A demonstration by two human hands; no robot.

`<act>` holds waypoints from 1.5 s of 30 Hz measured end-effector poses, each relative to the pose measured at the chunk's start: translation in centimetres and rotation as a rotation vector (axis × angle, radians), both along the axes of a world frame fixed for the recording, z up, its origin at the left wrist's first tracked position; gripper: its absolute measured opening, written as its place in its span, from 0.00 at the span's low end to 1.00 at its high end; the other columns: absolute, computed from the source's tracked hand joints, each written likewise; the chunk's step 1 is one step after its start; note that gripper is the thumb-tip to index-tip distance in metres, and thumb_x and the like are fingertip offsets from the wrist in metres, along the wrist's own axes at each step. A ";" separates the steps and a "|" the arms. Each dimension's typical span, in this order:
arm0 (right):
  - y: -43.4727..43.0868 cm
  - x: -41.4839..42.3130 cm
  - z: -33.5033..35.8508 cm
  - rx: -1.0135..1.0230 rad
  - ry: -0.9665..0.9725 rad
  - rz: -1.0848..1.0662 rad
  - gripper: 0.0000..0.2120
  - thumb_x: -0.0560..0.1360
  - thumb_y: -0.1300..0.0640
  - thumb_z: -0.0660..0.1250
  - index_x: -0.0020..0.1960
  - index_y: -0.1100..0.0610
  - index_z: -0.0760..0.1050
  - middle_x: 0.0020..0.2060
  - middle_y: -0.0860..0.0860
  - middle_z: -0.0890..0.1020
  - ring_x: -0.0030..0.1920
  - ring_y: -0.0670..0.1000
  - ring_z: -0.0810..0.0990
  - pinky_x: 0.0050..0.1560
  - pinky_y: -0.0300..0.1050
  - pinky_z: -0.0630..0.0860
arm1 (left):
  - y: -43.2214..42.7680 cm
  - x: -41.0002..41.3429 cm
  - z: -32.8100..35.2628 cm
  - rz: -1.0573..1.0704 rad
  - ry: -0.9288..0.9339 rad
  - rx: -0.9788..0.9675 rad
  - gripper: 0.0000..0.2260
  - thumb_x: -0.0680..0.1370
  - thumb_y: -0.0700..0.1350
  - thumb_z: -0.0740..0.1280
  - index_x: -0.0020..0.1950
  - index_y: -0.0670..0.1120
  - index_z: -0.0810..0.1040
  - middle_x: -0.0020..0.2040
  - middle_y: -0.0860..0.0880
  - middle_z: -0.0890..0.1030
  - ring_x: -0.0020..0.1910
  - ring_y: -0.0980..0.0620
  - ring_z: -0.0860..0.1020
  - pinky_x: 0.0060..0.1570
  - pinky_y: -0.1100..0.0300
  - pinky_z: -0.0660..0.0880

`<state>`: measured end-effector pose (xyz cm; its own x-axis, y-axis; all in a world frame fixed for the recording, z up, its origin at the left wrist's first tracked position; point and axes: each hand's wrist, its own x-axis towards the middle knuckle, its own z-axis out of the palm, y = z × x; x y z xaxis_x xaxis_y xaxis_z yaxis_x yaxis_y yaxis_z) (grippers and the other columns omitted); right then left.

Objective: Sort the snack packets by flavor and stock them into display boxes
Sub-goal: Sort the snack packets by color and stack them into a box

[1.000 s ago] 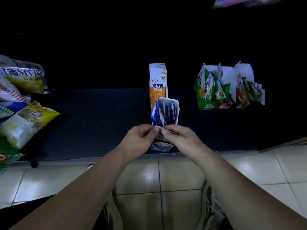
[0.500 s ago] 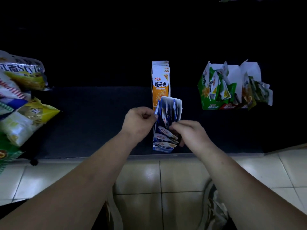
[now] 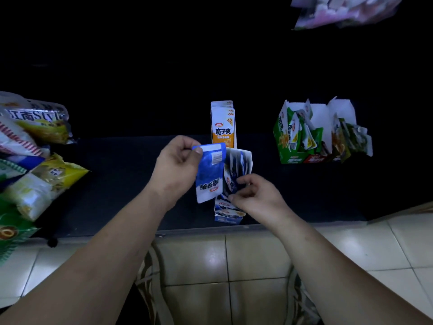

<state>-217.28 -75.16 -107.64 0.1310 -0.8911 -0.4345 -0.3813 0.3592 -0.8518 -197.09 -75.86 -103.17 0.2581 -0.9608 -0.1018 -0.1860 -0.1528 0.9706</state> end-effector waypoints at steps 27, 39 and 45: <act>-1.2 -1.5 10.3 -0.245 -0.345 -0.242 0.12 0.80 0.46 0.69 0.42 0.50 0.84 0.42 0.52 0.81 0.38 0.49 0.79 0.38 0.44 0.75 | 1.2 -3.9 0.7 -0.240 -0.195 -0.282 0.13 0.83 0.36 0.65 0.59 0.51 0.84 0.53 0.53 0.86 0.52 0.51 0.84 0.53 0.48 0.82; -1.5 -0.5 4.2 -0.294 -0.172 -0.189 0.13 0.77 0.67 0.71 0.45 0.50 0.80 0.42 0.46 0.87 0.41 0.40 0.84 0.38 0.34 0.78 | 2.2 -2.5 -4.3 -0.316 -0.200 0.108 0.15 0.83 0.38 0.66 0.56 0.61 0.78 0.44 0.55 0.86 0.45 0.52 0.84 0.51 0.55 0.82; -2.2 0.6 2.2 -0.254 -0.053 -0.090 0.12 0.77 0.66 0.70 0.42 0.50 0.79 0.40 0.48 0.86 0.43 0.45 0.85 0.38 0.42 0.80 | 2.9 -2.3 -6.2 -0.207 -0.079 0.172 0.19 0.81 0.31 0.64 0.52 0.57 0.78 0.40 0.50 0.87 0.44 0.57 0.83 0.50 0.68 0.77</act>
<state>-216.72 -77.35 -105.45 0.0628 -0.9797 -0.1904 -0.3096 0.1622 -0.9369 -199.35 -72.97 -109.34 0.0716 -0.9641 -0.2557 -0.3041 -0.2653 0.9150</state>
